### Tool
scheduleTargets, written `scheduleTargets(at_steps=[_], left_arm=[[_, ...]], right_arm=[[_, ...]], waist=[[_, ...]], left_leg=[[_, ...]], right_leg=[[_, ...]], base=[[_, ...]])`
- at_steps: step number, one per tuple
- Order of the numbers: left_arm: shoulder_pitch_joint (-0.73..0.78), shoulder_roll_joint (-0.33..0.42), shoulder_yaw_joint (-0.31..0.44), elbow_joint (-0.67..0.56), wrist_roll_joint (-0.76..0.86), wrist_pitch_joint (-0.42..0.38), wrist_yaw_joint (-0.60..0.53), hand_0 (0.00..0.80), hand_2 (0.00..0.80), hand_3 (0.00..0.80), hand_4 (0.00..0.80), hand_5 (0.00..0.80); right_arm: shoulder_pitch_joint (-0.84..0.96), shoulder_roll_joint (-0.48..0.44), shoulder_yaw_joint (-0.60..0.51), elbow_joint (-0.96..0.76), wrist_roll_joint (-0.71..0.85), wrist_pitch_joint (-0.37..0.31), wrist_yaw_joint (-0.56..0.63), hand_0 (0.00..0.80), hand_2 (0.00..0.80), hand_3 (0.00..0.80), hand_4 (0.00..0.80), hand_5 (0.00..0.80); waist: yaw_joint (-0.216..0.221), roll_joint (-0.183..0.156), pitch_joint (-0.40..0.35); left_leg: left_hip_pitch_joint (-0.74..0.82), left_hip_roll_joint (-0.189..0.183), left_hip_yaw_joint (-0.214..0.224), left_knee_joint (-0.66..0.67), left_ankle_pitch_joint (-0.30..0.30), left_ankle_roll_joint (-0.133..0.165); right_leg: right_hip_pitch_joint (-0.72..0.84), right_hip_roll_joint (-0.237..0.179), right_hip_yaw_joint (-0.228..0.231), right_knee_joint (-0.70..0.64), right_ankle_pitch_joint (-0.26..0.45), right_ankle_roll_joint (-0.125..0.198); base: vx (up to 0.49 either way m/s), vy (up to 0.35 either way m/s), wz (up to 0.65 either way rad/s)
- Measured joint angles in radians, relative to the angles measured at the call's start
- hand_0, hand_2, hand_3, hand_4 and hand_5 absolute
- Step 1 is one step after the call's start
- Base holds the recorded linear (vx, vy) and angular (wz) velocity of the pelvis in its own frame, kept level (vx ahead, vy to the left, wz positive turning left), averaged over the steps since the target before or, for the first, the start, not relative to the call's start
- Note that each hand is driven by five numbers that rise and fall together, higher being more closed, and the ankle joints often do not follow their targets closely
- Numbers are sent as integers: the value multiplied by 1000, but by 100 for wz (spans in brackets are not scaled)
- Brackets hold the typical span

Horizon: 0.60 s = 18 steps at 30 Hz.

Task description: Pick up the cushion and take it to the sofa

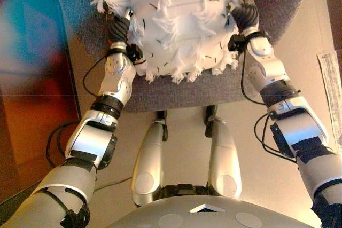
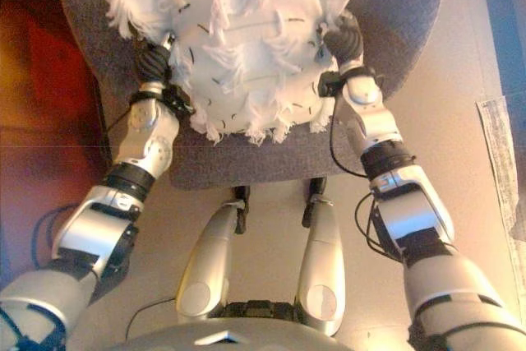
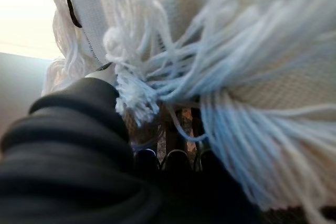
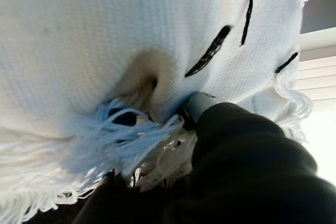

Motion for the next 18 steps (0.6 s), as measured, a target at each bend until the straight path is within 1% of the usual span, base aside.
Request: scheduleTargets(at_steps=[2, 6, 15, 17, 18], left_arm=[[-26, -3, -1, 21, -22, 2, 6, 800, 800, 800, 800, 800], [-64, 3, -14, 23, -23, 27, 29, 800, 800, 800, 800, 800], [-104, 12, -21, 22, -22, 52, 43, 800, 800, 800, 800, 800], [-113, 18, -28, 22, -22, 71, 49, 800, 800, 800, 800, 800], [-130, 30, -46, 22, -22, 97, 57, 800, 800, 800, 800, 800]], right_arm=[[-22, 0, 1, 17, -9, 0, -4, 800, 800, 800, 800, 800], [-51, -23, 6, 28, -8, 10, -13, 800, 800, 800, 800, 800], [-95, -51, 22, 46, -8, 22, -25, 800, 800, 800, 800, 800], [-106, -51, 26, 61, -8, 23, -27, 800, 800, 800, 800, 800], [-128, -52, 39, 89, -7, 29, -28, 800, 800, 800, 800, 800]], waist=[[0, 0, 2], [0, 0, 2], [1, -1, 2], [1, -1, 3], [1, -2, 4]], left_leg=[[-13, -2, -4, 19, -6, -5], [-36, -4, -18, 44, -12, -11], [-55, -1, -25, 56, -20, -7], [-56, -1, -26, 55, -18, -5], [-56, -1, -26, 54, -17, -4]], right_leg=[[-14, -4, 0, 25, -12, -2], [-32, -8, -6, 59, -30, -5], [-43, -10, -12, 74, -40, -3], [-43, -12, -13, 74, -41, -3], [-43, -13, -14, 72, -40, -3]], base=[[29, 2, 6], [33, 2, 9], [47, -3, 5], [33, -6, 3], [0, 0, 0]])
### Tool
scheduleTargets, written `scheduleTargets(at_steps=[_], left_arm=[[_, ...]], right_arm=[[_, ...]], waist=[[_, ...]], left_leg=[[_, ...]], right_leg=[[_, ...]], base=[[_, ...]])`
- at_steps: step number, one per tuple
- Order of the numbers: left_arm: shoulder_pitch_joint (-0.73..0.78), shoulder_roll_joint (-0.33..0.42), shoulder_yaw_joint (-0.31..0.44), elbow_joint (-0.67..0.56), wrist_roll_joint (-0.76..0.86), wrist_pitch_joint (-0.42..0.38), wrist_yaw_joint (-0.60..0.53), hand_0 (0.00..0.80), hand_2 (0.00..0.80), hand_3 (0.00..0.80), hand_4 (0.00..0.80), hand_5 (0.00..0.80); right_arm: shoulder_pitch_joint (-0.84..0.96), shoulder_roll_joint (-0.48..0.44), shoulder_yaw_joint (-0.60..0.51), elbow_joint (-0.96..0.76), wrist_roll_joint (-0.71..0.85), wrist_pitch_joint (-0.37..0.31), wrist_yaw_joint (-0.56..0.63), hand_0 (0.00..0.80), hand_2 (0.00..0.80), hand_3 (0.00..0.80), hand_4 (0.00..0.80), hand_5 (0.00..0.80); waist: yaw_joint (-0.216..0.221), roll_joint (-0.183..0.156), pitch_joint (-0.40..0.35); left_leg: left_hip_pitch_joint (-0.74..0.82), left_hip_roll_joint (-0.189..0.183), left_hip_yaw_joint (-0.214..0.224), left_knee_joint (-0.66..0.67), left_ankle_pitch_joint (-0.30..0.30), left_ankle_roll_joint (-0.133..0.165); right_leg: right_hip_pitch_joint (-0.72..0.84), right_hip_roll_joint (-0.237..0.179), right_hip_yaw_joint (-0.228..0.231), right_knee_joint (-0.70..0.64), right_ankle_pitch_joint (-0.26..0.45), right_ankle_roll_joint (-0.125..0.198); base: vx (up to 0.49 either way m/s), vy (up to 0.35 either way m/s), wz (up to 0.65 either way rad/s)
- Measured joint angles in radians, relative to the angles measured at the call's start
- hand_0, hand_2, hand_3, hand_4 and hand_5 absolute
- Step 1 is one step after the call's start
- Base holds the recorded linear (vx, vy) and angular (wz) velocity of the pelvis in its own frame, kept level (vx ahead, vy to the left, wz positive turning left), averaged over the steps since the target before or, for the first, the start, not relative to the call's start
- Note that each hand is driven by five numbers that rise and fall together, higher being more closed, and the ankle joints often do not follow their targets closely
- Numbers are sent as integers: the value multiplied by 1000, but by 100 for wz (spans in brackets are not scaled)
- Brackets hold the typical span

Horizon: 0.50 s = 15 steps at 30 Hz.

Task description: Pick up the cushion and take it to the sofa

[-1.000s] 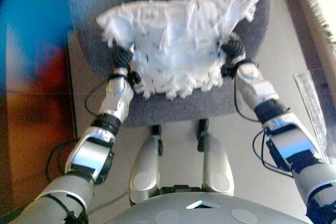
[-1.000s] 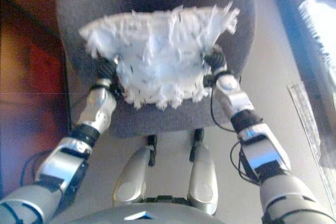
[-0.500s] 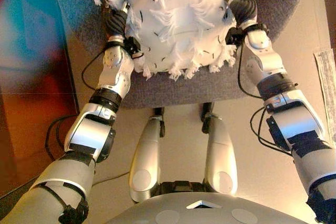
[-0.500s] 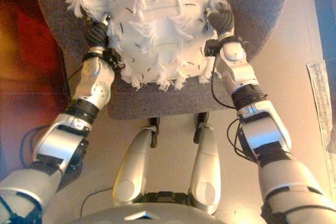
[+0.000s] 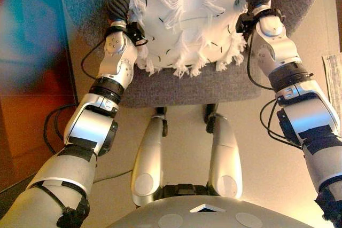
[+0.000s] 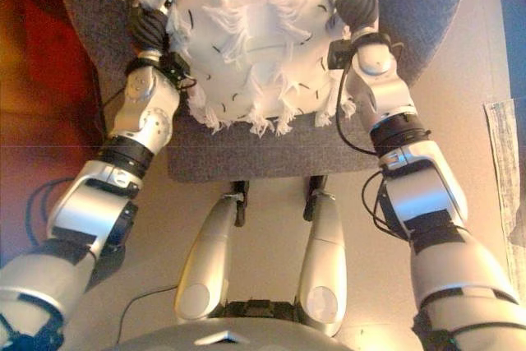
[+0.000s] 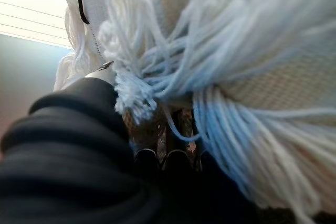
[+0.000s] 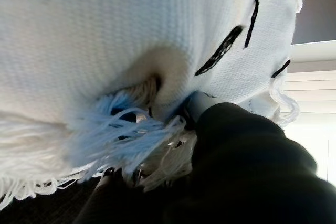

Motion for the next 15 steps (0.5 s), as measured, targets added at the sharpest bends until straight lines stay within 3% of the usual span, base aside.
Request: scheduleTargets(at_steps=[3, 4, 5, 11, 15], left_arm=[[-79, 26, -62, 48, -1, 69, 24, 800, 800, 800, 800, 800], [-118, 33, -89, 87, -4, 86, 30, 0, 0, 0, 0, 0], [-147, 36, -102, 114, -19, 101, 34, 0, 0, 0, 0, 0], [-194, 60, -123, 171, -115, 109, 36, 0, 0, 0, 0, 0], [-205, 75, -123, 172, -120, 71, 43, 0, 0, 0, 0, 0]], right_arm=[[-88, -6, 44, 108, 2, 30, -1, 800, 800, 800, 800, 800], [-119, -9, 63, 139, 4, 48, 2, 420, 420, 420, 420, 420], [-142, -11, 74, 162, 4, 61, 8, 0, 0, 0, 0, 0], [-200, -16, 101, 256, 0, 73, 23, 0, 0, 0, 0, 0], [-203, -7, 103, 255, -3, 52, -46, 0, 0, 0, 0, 0]], waist=[[1, -5, 3], [0, -5, 3], [0, -5, 3], [-1, -5, 3], [0, -5, 3]], left_leg=[[-2, -1, -2, -1, 4, -4], [-4, 0, -2, -1, 4, -4], [-5, 0, -2, -1, 4, -4], [3, -1, 1, 0, 6, -2], [11, 1, 1, -4, 7, 1]], right_leg=[[1, -1, -2, -1, 4, 1], [1, -1, -2, -1, 4, 2], [1, -1, -3, -1, 4, 3], [17, -1, -8, -3, 1, 6], [29, -3, -9, -3, -1, 8]], base=[[29, -2, 3], [66, 4, 7], [68, 14, 6], [46, 17, 5], [35, 17, 7]])
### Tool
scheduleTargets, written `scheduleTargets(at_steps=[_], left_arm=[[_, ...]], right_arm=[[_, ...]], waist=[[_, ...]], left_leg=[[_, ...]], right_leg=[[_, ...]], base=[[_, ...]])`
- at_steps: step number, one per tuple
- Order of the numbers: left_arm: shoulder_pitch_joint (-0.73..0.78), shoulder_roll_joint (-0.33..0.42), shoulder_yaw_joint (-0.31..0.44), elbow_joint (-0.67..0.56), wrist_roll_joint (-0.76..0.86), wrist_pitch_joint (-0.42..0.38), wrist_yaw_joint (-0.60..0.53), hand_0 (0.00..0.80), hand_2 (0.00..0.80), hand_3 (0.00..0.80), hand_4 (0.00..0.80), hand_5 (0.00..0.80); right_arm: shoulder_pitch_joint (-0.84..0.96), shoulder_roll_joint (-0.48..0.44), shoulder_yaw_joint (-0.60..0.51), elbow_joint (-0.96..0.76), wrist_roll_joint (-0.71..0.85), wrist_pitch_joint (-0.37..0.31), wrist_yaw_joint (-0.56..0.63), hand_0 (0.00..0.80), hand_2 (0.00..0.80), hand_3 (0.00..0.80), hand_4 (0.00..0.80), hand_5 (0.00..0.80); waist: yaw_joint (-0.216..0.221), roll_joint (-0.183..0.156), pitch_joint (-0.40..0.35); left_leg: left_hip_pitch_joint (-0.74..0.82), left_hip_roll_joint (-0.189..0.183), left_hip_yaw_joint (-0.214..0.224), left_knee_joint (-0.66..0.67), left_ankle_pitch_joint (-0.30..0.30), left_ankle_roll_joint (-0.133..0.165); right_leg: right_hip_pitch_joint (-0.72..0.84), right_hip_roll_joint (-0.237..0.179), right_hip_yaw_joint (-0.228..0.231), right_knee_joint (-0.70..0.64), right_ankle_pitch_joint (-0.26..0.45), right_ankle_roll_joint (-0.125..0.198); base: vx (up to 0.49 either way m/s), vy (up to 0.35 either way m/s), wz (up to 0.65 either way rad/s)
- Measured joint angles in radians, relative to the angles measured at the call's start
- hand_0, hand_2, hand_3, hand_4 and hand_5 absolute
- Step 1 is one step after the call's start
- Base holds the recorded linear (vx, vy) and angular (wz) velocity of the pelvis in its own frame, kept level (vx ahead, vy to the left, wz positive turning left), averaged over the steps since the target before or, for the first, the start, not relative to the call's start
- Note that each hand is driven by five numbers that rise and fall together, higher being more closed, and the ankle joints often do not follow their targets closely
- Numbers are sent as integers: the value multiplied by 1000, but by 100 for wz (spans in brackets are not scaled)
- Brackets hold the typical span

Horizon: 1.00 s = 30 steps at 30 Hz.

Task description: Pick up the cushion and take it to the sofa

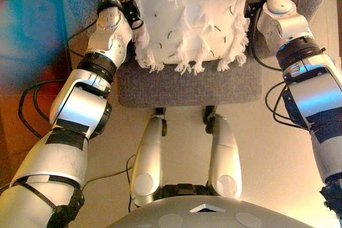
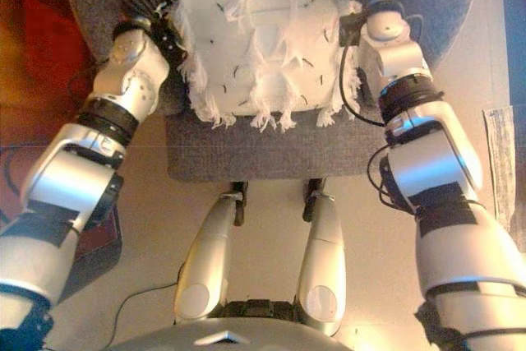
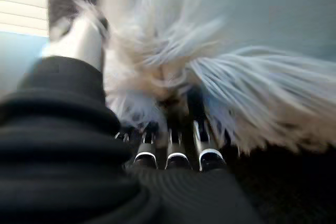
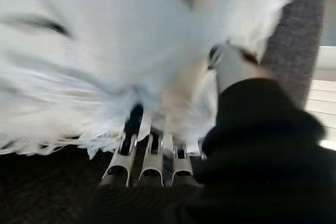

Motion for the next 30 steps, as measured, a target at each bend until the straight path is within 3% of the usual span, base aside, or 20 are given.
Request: scheduleTargets(at_steps=[13, 19, 24, 26, 30], left_arm=[[2, 111, 4, -28, 2, -76, -30, 0, 0, 0, 0, 0], [215, 126, 100, -229, 52, -102, -117, 0, 0, 0, 0, 0], [481, 29, 194, -451, 146, -113, -180, 0, 0, 0, 0, 0], [604, -30, 198, -543, 169, -110, -213, 0, 0, 0, 0, 0], [814, -110, 196, -613, 167, -95, -272, 0, 0, 0, 0, 0]], right_arm=[[15, -23, -1, -48, -13, -45, -67, 0, 0, 0, 0, 0], [312, -38, -80, -424, 15, -56, -3, 0, 0, 0, 0, 0], [630, 30, -130, -627, -10, -56, 31, 0, 0, 0, 0, 0], [762, 81, -132, -692, -23, -58, 63, 0, 0, 0, 0, 0], [971, 142, -133, -731, -21, -59, 173, 0, 0, 0, 0, 0]], waist=[[3, 0, -1], [6, -2, -3], [29, -6, -33], [30, -14, -69], [29, -37, -157]], left_leg=[[139, 5, 29, -111, 32, 14], [275, 7, 32, -202, 43, 17], [388, 9, 32, -298, 47, 19], [433, 8, 34, -345, 59, 21], [536, 6, 38, -416, 59, 21]], right_leg=[[141, -14, -28, -92, 9, 16], [288, -11, -60, -182, 9, 27], [405, 5, -62, -285, 20, 44], [457, 12, -62, -344, 32, 54], [581, 24, -62, -459, 48, 68]], base=[[20, -6, 5], [89, -21, 7], [119, -13, -1], [146, 12, 5], [154, -1, 0]])
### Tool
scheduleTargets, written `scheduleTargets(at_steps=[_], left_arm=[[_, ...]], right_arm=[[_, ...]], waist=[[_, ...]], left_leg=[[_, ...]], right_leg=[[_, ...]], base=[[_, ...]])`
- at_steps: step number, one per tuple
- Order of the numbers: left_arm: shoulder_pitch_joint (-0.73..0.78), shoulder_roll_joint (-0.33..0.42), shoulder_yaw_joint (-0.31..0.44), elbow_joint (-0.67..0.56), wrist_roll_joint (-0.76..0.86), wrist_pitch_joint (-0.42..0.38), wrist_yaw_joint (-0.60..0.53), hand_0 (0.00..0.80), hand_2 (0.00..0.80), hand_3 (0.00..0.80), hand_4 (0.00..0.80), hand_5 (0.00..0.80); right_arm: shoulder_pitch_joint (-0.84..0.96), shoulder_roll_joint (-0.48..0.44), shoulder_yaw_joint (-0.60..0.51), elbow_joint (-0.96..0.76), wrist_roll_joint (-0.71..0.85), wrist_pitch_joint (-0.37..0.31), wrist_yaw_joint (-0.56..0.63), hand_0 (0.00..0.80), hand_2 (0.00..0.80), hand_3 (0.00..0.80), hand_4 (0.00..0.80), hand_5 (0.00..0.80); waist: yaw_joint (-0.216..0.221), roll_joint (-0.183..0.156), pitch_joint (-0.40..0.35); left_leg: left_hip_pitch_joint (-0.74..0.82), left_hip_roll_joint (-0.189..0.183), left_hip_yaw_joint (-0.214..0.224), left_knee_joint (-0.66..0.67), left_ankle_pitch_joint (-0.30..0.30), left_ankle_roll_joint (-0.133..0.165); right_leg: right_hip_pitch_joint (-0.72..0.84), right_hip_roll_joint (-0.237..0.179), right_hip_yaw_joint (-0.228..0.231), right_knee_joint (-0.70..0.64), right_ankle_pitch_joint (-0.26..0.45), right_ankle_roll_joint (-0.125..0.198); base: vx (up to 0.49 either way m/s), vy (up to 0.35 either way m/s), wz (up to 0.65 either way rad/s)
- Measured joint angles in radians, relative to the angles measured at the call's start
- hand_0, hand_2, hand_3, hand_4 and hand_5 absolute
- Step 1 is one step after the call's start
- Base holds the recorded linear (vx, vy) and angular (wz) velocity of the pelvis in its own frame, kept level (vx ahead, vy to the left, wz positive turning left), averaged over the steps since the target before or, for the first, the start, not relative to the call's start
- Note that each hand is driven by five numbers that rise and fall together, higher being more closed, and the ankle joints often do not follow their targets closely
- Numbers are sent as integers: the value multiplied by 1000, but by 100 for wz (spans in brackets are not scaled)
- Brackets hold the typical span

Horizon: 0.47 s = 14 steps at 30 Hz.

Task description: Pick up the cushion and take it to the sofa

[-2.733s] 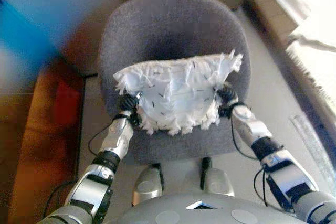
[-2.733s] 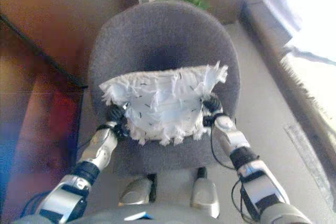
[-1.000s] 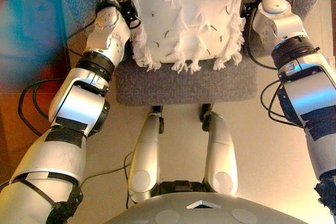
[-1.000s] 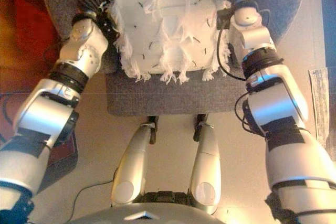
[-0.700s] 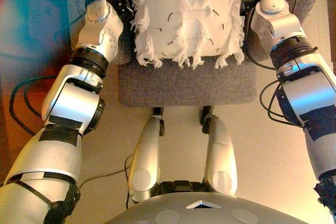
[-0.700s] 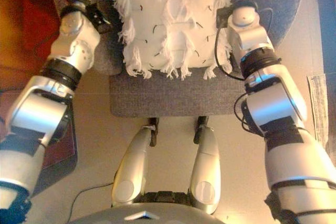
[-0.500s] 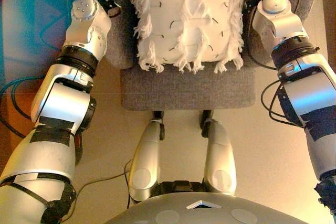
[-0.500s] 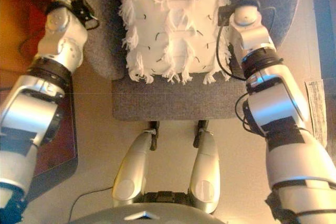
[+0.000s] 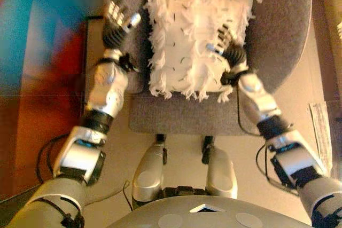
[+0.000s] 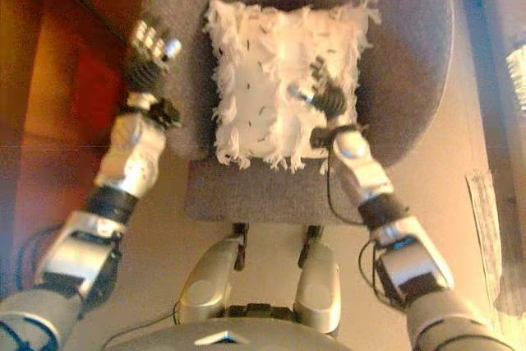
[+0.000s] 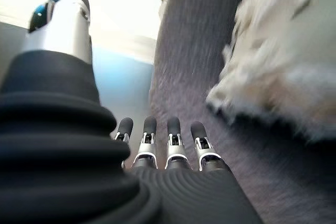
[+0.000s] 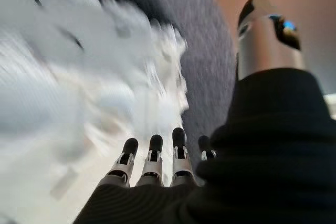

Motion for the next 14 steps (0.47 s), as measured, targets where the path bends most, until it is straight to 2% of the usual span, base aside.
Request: scheduleTargets(at_steps=[5, 8, 10, 14], left_arm=[[200, -13, 3, -22, -2, 29, -94, 0, 0, 0, 0, 0], [341, -10, 21, -121, -2, 58, -142, 0, 0, 0, 0, 0], [427, -6, 26, -123, -4, 70, -172, 0, 0, 0, 0, 0], [559, -1, 45, -115, -22, 105, -222, 0, 0, 0, 0, 0]], right_arm=[[199, 41, -33, -23, 84, -12, 92, 0, 0, 0, 0, 0], [336, 55, -52, -81, 82, -26, 143, 0, 0, 0, 0, 0], [423, 42, -54, -85, 80, -27, 184, 0, 0, 0, 0, 0], [534, 27, -64, -81, 99, -22, 221, 0, 0, 0, 0, 0]], waist=[[1, -17, -113], [0, -16, -141], [-1, -9, -184], [-1, -6, -198]], left_leg=[[94, 4, 26, -75, -1, 0], [143, 7, 44, -104, 0, -1], [146, 7, 50, -118, 0, -1], [169, 12, 58, -134, -1, -6]], right_leg=[[93, 13, 1, -86, 10, 6], [149, 21, 1, -138, 23, 7], [152, 25, 1, -158, 28, 7], [179, 33, 1, -190, 40, 4]], base=[[72, -12, -7], [1, -39, -8], [-1, -24, -4], [-24, -11, -4]])
